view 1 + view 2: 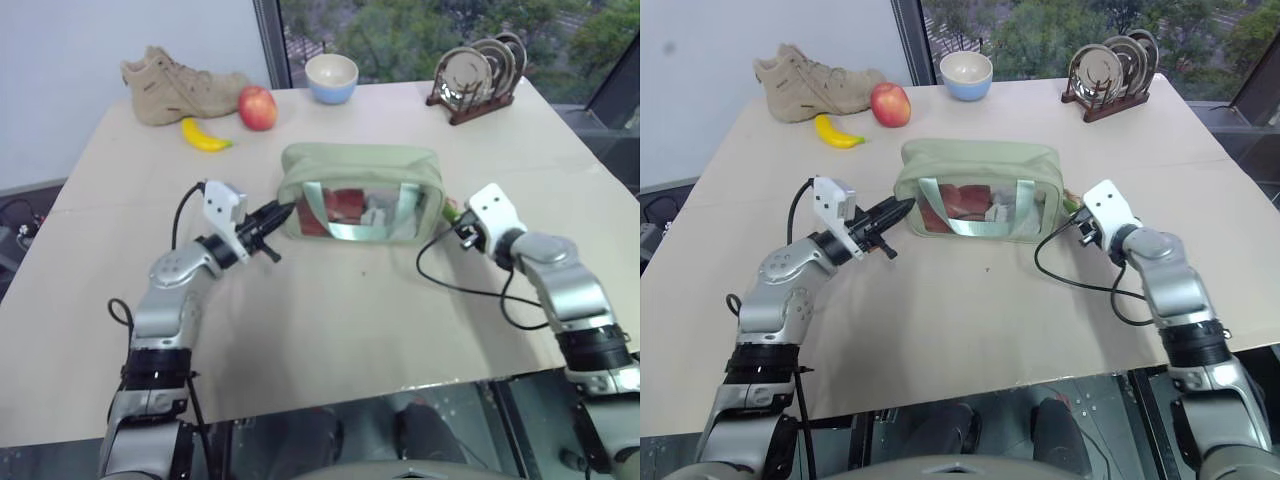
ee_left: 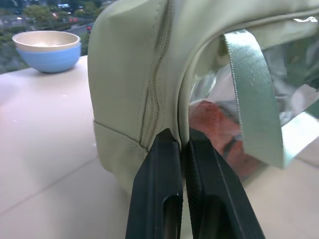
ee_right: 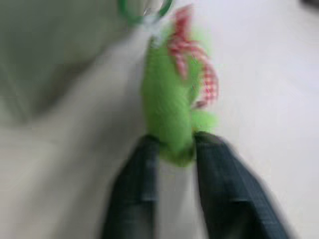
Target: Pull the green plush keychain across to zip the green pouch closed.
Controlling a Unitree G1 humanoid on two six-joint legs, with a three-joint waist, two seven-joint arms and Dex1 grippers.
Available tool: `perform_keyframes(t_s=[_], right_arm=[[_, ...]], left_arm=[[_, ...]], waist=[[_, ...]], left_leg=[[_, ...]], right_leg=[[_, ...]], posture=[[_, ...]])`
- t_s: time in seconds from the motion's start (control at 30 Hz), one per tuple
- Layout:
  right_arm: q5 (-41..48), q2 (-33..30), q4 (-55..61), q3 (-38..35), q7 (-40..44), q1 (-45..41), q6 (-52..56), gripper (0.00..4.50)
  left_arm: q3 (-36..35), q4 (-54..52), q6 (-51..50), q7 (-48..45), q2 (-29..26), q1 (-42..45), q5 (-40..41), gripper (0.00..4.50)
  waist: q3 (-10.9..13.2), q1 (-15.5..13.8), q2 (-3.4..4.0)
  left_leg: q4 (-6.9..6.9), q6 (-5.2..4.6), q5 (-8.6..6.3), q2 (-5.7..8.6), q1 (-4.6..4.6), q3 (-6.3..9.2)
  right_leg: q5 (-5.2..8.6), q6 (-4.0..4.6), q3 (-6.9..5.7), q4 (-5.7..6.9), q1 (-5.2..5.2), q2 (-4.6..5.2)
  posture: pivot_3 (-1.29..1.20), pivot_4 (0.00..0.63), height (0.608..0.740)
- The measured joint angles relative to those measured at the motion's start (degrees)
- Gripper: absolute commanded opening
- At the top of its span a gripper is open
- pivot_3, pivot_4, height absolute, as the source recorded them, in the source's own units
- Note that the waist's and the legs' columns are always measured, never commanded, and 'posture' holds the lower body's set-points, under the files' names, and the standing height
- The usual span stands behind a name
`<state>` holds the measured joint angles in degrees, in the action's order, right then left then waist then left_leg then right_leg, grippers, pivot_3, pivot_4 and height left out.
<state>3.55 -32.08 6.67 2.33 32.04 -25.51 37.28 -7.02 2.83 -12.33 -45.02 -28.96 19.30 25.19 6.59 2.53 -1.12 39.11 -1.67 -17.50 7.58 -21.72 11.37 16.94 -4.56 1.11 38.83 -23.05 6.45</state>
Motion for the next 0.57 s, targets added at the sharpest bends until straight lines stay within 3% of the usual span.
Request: perform_keyframes(t_s=[0.13,0.2,0.43,0.57], right_arm=[[4.83,-3.62,9.29,-5.06,3.87,4.86,1.01,4.28],[7.7,-5.63,13.42,-8.98,5.87,9.13,2.14,4.5],[20.69,-12.72,28.67,-32.23,15.67,28.52,6.93,4.5],[24.03,-12.87,32.97,-40.69,17.74,37.06,7.55,4.5]], left_arm=[[-1.56,-4.05,-2.49,-2.32,-1.85,-3.67,2.82,3.36],[-3.25,-6.51,-3.34,-3.59,-3.81,-6.44,4.25,4.0],[-10.86,-13.4,-6.7,-7.43,-10.66,-17.04,8.7,4.0],[-13.75,-13.77,-8.43,-8.57,-13.59,-17.87,9.56,4.0]], waist=[[0.0,-0.29,0.0],[0.01,-0.48,0.01],[0.15,-1.49,0.2],[0.22,-2.51,0.25]], left_leg=[[-0.06,0.0,0.0,0.0,-0.02,0.07],[-0.12,0.0,0.0,0.0,-0.01,0.08],[-0.29,-0.02,-0.01,-0.06,0.16,0.02],[-0.69,-0.03,-0.02,-0.11,1.05,-0.03]], right_leg=[[0.0,0.0,-0.08,-0.02,0.0,0.0],[0.0,0.0,-0.08,-0.04,0.01,0.01],[0.0,0.0,-0.05,-0.24,0.21,-0.05],[0.01,0.0,-0.04,-0.58,1.03,-0.08]], posture=[[0.0,0.15,0.74],[0.0,0.15,0.74],[0.0,0.15,0.74],[0.0,0.15,0.74]])
